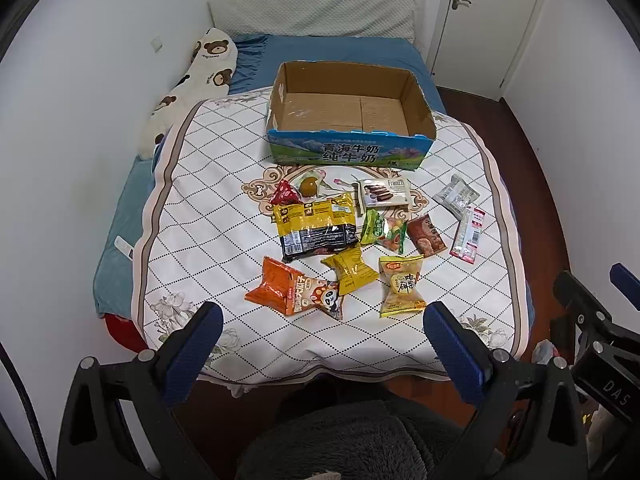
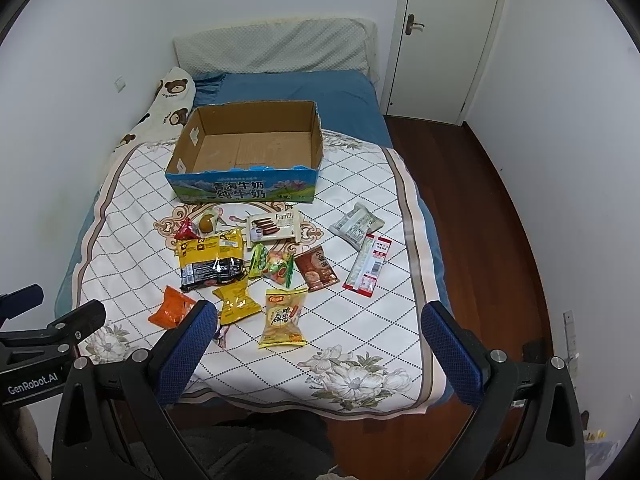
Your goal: Organize snacks
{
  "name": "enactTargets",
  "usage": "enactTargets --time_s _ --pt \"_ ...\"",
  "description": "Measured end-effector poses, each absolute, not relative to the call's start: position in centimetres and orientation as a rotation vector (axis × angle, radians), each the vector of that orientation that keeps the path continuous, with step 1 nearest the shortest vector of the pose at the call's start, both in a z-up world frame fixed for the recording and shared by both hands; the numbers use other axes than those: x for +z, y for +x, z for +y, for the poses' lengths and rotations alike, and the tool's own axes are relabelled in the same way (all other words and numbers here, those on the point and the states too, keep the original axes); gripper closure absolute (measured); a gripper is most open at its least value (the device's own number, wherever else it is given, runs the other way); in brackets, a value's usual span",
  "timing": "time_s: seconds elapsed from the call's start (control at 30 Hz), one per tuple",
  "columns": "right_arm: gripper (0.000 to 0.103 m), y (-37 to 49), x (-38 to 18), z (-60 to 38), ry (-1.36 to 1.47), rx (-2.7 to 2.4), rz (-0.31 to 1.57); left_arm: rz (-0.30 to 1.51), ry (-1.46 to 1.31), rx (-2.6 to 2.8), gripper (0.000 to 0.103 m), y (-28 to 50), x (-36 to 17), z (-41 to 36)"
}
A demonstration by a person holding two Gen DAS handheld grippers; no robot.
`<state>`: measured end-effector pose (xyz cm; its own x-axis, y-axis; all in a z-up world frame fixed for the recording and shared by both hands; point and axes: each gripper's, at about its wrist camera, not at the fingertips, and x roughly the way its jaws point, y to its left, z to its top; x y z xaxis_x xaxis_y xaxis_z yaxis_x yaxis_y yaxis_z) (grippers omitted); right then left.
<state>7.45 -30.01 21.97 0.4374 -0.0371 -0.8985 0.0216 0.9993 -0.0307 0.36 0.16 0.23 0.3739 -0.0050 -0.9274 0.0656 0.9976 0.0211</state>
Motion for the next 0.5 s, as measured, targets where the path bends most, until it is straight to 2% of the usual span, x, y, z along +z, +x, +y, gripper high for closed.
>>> enactTargets --time_s 0.5 --pt "0.000 7.21 21.85 -29.63 -0.008 -0.026 1.122 1.188 0.056 -0.043 0.000 0.11 0.09 0.43"
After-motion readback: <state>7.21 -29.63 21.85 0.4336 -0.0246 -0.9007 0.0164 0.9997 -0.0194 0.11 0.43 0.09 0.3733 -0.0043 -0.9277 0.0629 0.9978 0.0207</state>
